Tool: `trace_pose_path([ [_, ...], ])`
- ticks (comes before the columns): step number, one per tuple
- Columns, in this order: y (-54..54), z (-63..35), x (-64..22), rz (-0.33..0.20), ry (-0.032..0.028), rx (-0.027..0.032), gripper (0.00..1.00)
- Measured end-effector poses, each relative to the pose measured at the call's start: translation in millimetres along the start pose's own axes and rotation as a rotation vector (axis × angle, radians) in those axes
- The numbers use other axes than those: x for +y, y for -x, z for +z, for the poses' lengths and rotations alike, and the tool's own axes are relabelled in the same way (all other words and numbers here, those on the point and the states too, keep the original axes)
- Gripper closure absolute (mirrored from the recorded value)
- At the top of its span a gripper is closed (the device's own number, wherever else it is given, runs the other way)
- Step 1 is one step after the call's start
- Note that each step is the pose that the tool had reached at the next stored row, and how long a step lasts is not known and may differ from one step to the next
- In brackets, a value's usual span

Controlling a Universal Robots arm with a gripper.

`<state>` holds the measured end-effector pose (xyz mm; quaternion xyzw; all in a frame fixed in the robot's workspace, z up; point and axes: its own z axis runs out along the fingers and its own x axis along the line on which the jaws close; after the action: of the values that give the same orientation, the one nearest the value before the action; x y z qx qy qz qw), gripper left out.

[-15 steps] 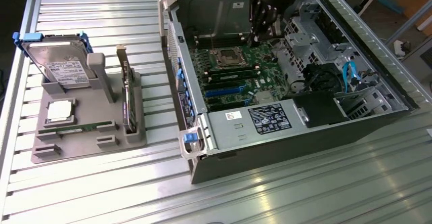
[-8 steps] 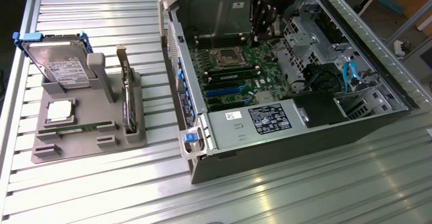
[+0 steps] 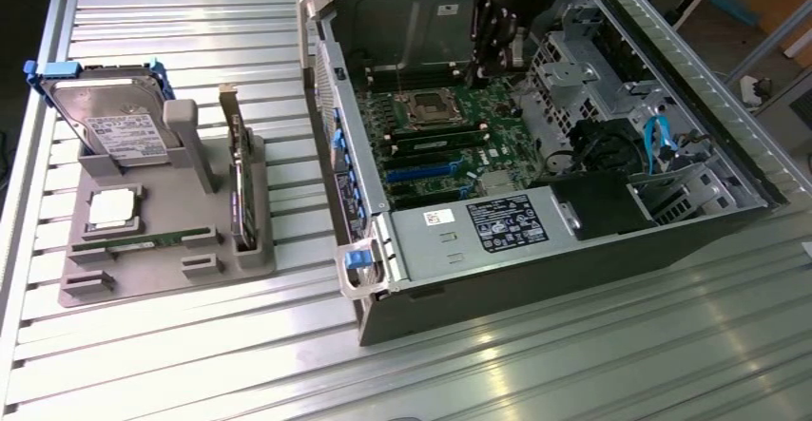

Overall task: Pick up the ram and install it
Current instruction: 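Press down the ram until it locks into place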

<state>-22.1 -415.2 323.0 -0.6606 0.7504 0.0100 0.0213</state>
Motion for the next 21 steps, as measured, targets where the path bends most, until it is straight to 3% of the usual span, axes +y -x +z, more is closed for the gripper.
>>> trace_pose_path([
  [7,0.0,0.0,0.0,0.073,-0.0034,0.0019,0.89],
  [21,0.0,0.2,0.0,0.278,-0.0132,0.0083,0.89],
])
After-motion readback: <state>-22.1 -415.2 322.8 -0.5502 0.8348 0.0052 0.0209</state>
